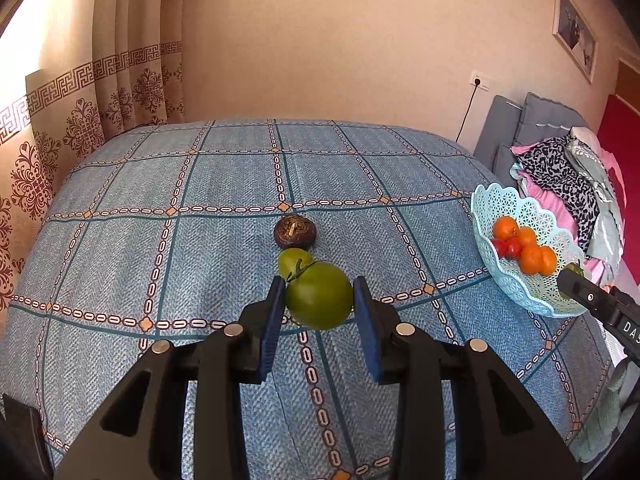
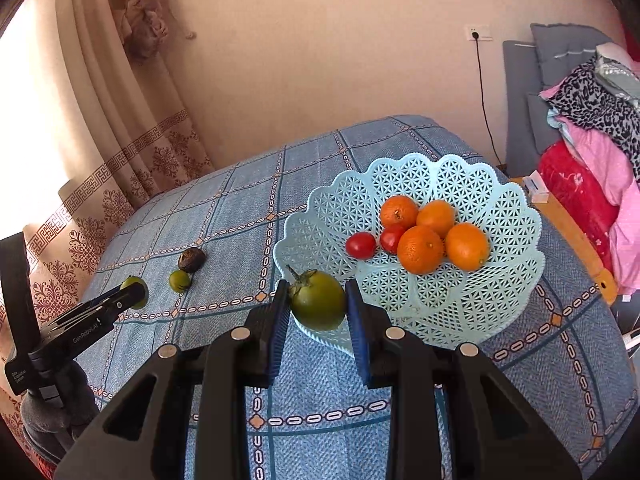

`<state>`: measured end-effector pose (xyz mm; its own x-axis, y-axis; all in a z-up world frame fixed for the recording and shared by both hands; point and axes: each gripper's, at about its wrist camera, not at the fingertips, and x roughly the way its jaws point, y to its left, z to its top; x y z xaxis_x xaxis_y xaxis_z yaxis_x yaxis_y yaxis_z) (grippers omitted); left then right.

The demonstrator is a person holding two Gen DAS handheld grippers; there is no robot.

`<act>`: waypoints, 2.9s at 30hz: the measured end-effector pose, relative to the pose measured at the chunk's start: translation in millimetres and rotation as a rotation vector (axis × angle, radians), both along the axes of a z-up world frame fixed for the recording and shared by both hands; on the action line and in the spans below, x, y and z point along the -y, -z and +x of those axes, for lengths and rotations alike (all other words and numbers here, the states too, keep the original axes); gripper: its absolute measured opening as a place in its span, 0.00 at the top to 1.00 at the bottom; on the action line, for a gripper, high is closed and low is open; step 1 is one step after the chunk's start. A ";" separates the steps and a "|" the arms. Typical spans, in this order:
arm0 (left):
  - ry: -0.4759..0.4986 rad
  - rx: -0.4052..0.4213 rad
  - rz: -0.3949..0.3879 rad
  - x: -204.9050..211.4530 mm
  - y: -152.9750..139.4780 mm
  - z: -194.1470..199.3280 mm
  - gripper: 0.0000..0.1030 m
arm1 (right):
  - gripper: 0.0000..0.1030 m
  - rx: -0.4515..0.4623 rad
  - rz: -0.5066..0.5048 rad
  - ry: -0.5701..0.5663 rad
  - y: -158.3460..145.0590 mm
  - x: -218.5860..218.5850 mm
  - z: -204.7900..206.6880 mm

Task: Organize fruits
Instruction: 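Lower the large green tomato into the basket and open the left tool while the right tool carries its tomato, then lower the small green tomato into the basket and open the right tool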

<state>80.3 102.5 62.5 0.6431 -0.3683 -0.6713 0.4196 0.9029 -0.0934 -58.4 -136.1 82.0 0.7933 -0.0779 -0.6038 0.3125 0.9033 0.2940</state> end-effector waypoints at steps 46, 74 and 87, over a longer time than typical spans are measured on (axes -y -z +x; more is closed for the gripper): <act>0.310 0.024 0.047 162.8 -19.6 -42.9 0.66 | 0.70 0.060 -0.070 0.142 12.5 65.0 -33.0; 0.193 -0.031 0.003 132.0 -7.3 -19.1 0.33 | 0.60 0.064 -0.071 0.111 11.4 50.3 -31.2; 0.084 -0.029 -0.005 92.5 -7.2 3.3 0.33 | 0.60 0.078 -0.076 0.016 4.4 14.6 -21.6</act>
